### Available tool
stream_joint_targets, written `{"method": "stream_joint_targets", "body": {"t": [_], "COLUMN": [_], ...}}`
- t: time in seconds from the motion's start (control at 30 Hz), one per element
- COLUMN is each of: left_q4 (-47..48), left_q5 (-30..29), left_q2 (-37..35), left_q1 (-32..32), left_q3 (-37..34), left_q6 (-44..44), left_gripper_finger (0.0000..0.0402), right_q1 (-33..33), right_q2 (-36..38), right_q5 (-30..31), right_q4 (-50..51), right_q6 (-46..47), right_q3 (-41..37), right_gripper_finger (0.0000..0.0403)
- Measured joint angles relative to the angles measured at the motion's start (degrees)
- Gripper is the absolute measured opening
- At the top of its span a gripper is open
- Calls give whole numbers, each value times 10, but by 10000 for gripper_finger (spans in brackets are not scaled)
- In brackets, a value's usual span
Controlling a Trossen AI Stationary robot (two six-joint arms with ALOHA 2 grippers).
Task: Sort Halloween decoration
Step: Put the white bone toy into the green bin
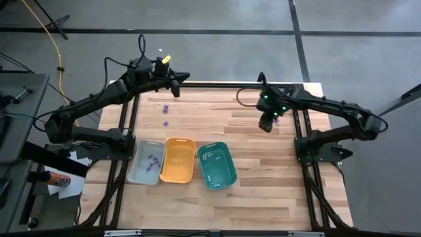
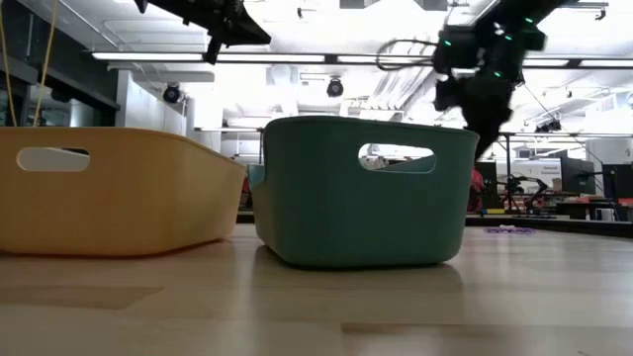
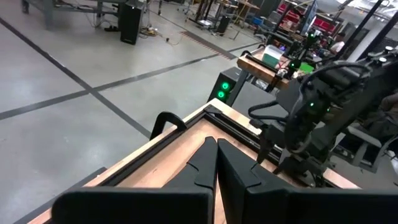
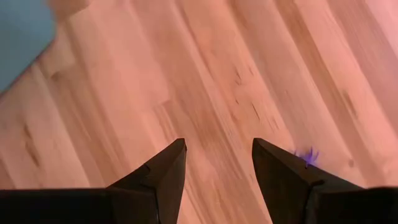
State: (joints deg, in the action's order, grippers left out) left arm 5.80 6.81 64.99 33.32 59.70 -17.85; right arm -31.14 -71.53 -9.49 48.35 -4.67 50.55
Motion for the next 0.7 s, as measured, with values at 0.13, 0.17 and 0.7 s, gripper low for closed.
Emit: {"method": "stream_joint_targets", "body": {"t": [0.13,0.17,0.7], "left_q4": [0,0,0], "left_q5": [-1,-1,-1], "left_q2": [0,0,0], "left_q1": [0,0,0], "left_q3": [0,0,0], "left_q6": [0,0,-1], "left_gripper_finger": [1,1,0], "right_q1": [-21,-24,-209], "right_q2": [36,36,-272], "right_q5": [0,3,166], "right_q4": [-42,-49,219], "right_q6": [49,55,59], "right_q3": [-36,-35,350], "right_gripper_finger": [180,180,180]}}
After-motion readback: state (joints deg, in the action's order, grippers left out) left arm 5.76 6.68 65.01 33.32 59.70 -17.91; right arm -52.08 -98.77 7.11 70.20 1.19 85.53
